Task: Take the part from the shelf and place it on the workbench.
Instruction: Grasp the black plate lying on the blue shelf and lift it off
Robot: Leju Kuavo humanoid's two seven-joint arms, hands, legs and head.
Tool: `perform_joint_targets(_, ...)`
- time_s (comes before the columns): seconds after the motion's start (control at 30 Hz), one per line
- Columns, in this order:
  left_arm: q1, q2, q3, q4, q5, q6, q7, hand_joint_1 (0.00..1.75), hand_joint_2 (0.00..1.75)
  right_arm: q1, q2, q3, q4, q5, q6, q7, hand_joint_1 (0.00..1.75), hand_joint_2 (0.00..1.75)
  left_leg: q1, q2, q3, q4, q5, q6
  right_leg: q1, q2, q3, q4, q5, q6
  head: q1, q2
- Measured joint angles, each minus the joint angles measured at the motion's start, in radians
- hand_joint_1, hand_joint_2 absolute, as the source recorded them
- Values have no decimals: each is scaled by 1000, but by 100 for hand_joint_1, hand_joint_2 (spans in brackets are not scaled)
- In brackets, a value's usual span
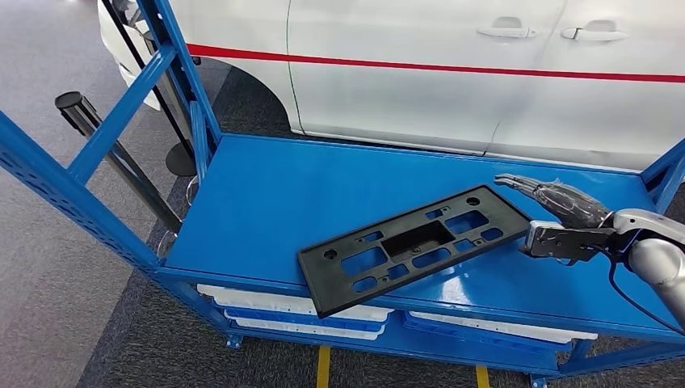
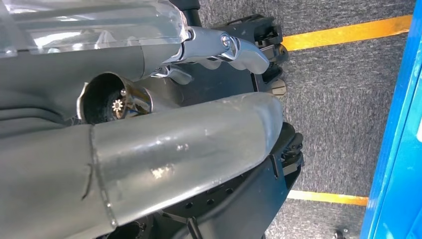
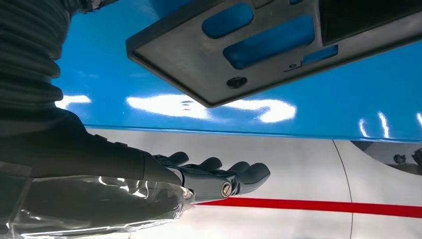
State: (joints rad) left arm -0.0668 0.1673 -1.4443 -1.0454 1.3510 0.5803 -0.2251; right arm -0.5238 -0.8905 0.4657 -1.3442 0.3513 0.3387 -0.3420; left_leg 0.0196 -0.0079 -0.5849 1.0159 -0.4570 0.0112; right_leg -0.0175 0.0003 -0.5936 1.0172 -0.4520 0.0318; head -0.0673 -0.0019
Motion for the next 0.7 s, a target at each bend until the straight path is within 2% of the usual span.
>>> perform_joint_targets(0.17, 0, -2, 0, 3, 4, -5, 0, 0, 0, -5, -1, 36, 5, 28, -10, 1, 0, 175, 0, 0, 0, 0, 0, 0, 0, 0, 0, 0, 0, 0, 0, 0)
perform_joint_targets(0.47, -1, -4, 0, 7, 10, -7, -1, 0, 0, 5, 20, 159, 18, 83, -56, 8, 0, 175, 0, 0, 0, 0, 0, 0, 0, 0, 0, 0, 0, 0, 0, 0)
perform_joint_targets(0.7, -1, -4, 0, 7, 11, -7, -4, 0, 0, 37, 43, 195, 25, 86, -87, 16, 0, 175, 0, 0, 0, 0, 0, 0, 0, 0, 0, 0, 0, 0, 0, 0)
